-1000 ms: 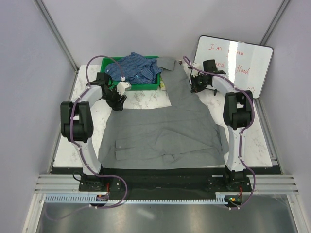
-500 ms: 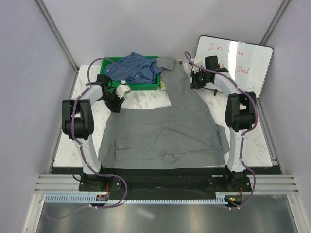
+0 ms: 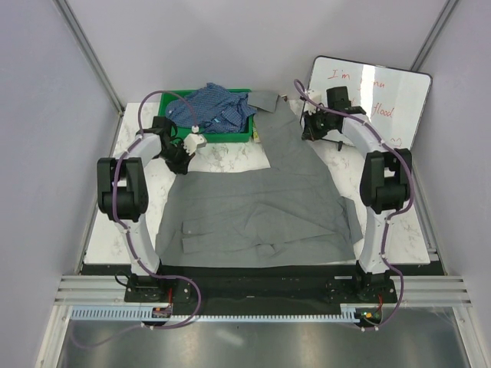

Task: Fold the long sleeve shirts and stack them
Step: Fold the shirt

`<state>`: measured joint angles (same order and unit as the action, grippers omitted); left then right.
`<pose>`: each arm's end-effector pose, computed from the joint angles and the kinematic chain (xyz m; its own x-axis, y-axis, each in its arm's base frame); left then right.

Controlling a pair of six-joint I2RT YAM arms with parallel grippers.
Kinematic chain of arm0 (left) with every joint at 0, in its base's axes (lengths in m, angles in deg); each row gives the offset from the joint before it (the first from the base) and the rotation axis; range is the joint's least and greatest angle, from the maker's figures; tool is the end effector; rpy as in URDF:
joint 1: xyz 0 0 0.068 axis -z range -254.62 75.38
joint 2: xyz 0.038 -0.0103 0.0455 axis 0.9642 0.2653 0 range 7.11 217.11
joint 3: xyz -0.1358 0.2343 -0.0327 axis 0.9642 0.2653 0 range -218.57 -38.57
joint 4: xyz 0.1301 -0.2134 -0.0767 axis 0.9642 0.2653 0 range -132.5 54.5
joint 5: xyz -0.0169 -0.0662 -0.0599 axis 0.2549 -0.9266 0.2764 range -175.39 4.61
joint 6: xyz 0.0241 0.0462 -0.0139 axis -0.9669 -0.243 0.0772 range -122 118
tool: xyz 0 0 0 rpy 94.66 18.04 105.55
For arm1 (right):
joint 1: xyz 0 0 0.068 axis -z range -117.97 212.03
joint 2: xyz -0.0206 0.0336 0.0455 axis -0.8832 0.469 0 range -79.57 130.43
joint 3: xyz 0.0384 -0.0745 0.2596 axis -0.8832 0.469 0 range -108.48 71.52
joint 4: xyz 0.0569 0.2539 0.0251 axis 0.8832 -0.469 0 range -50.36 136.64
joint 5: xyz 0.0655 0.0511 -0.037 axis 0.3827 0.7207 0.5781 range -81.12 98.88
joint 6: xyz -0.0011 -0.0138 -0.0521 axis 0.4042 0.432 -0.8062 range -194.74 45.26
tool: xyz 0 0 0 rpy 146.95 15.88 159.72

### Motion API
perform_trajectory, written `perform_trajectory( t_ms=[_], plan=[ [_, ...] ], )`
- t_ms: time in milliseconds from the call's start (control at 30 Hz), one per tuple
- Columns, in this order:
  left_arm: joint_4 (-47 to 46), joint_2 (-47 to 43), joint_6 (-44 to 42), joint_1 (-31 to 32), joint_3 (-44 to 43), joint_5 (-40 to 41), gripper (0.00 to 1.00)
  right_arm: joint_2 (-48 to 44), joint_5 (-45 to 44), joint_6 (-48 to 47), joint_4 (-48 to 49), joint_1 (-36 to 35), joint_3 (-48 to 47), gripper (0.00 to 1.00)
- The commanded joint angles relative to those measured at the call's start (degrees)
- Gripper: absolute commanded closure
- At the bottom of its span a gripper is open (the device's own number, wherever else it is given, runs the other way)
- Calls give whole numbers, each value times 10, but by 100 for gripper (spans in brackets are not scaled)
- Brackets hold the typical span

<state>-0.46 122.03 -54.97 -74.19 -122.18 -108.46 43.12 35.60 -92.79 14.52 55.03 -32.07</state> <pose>0.4021 -0.0168 0.1746 -0.4818 0.7381 -0.4723 0.8366 0.5478 0.0027 0.4744 0.0744 0.2297 -0.6153 -0.3544 -0.7041 -0.6090 0.7808 0.1392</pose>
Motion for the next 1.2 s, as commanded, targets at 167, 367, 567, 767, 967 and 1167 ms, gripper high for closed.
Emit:
perform_trajectory(
  t_ms=[167,367,567,767,967,1167],
  plan=[
    [16,-116,-40,-3,41,-37,98,-116,30,-4,-25,1,50,100],
    [21,-207,-92,-3,112,-32,98,-189,40,-3,-44,2,101,100],
    [22,-298,-130,-3,190,-34,98,-279,41,-2,-59,2,176,100],
    [20,-362,-144,-3,244,-36,98,-380,33,0,-65,1,266,100],
    [44,-416,-183,-3,317,-44,98,-458,34,-5,-84,2,360,100],
    [53,-476,-214,-3,383,-37,98,-517,20,-27,-106,1,427,100]
  ],
)
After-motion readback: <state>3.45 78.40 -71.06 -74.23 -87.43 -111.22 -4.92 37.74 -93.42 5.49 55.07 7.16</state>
